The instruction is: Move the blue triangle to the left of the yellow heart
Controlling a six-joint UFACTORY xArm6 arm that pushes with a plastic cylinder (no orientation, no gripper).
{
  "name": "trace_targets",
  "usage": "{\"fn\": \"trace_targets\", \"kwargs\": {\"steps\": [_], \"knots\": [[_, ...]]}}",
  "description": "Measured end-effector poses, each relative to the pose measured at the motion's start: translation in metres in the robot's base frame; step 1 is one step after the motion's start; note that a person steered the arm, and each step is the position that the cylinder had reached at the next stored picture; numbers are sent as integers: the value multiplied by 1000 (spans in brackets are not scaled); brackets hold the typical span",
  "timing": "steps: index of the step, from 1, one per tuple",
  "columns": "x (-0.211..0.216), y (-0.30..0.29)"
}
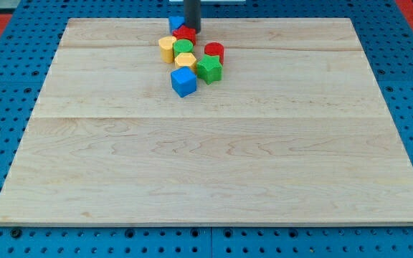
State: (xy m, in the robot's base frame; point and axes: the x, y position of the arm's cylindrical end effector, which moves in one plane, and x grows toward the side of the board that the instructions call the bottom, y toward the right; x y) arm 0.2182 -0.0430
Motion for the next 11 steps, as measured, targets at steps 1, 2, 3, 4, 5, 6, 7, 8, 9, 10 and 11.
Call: {"fn": "trace_targets", "kwargs": {"steps": [1,2,3,4,5,6,7,8,9,10,11], "knots": [[-7,9],[-26,17],[-25,2],[-14,-42],[-9,-54],[-19,-76],[-15,-105],[4,-117],[20,-118],[7,-115],[13,-106]]}}
